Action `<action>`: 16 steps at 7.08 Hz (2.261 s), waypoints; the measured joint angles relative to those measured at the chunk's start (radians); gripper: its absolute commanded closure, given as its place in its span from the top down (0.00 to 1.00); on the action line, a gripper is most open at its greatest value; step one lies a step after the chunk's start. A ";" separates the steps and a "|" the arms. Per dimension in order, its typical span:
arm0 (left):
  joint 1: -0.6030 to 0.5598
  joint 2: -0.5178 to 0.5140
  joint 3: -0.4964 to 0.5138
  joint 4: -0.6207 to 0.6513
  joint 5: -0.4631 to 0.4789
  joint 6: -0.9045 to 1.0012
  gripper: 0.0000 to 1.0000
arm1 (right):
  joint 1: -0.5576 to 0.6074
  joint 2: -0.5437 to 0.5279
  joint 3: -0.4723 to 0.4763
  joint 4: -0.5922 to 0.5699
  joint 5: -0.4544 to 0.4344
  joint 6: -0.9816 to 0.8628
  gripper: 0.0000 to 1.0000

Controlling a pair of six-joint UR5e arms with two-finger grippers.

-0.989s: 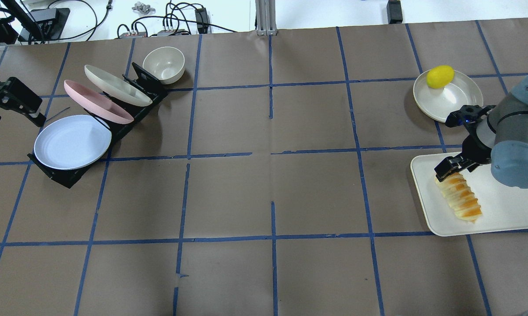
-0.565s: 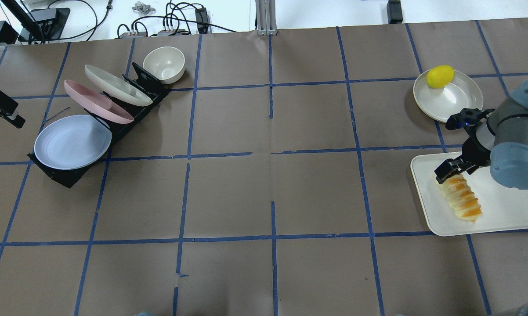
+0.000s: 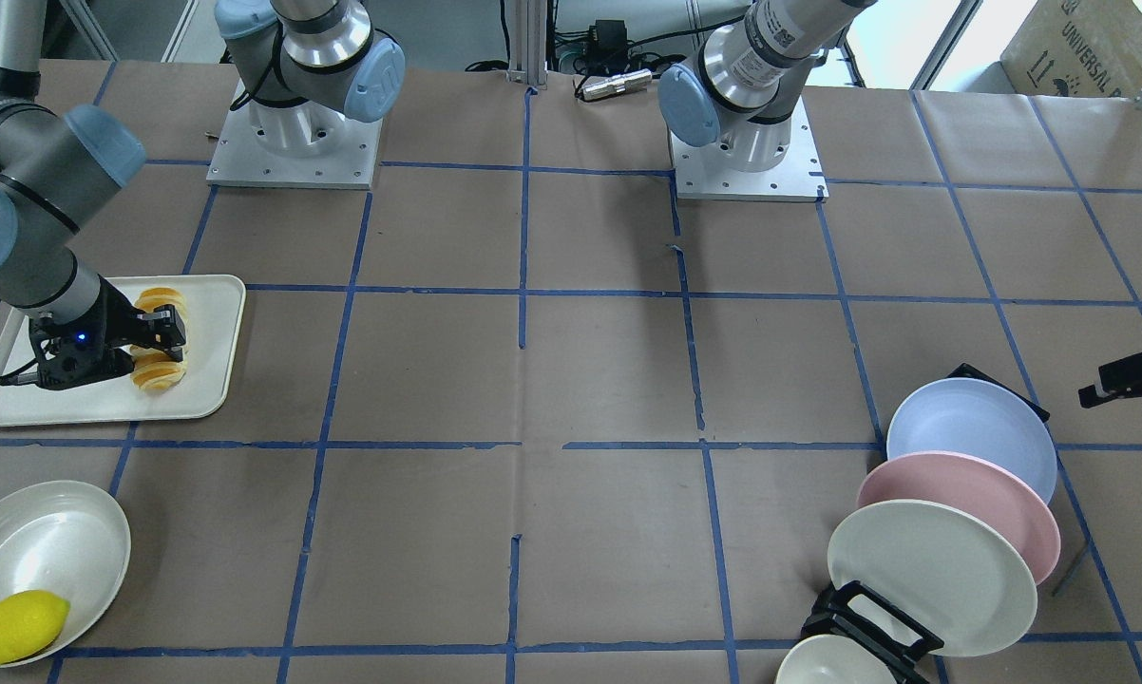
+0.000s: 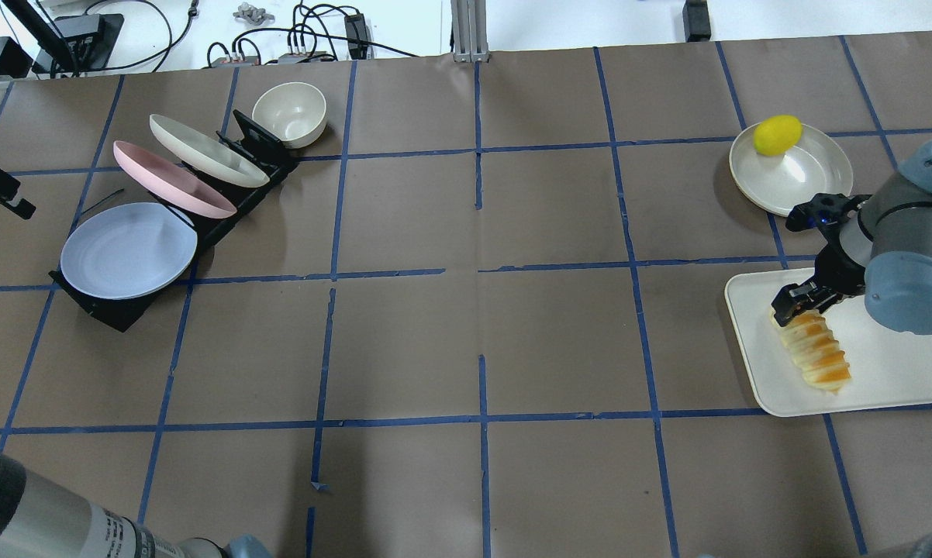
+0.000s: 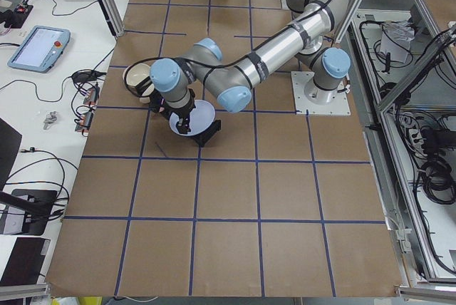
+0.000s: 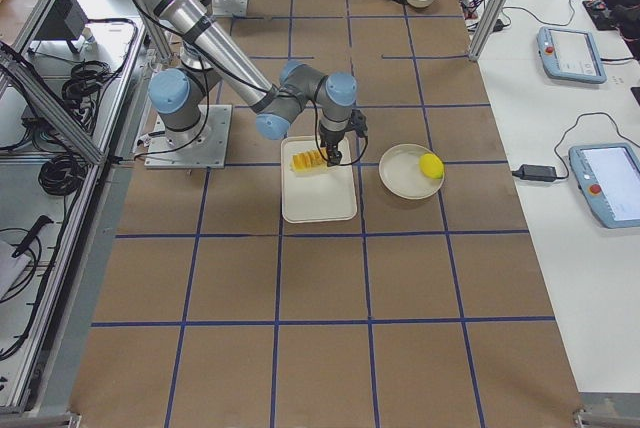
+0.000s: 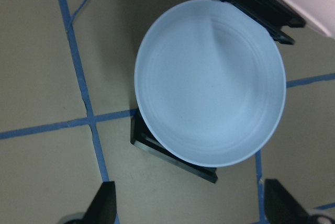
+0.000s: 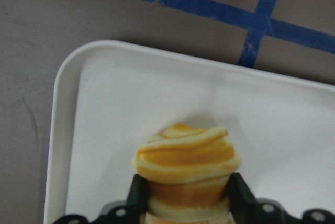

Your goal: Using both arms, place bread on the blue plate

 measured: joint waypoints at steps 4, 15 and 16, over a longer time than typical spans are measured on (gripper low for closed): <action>0.004 -0.150 0.020 0.038 -0.047 0.005 0.89 | 0.001 -0.005 -0.006 0.011 -0.003 0.023 0.08; 0.002 -0.103 0.042 -0.071 -0.042 -0.001 0.11 | 0.456 -0.138 -0.861 0.962 0.015 0.698 0.07; 0.005 -0.070 0.036 -0.100 -0.034 0.002 0.11 | 0.481 -0.136 -0.871 0.971 0.039 0.757 0.07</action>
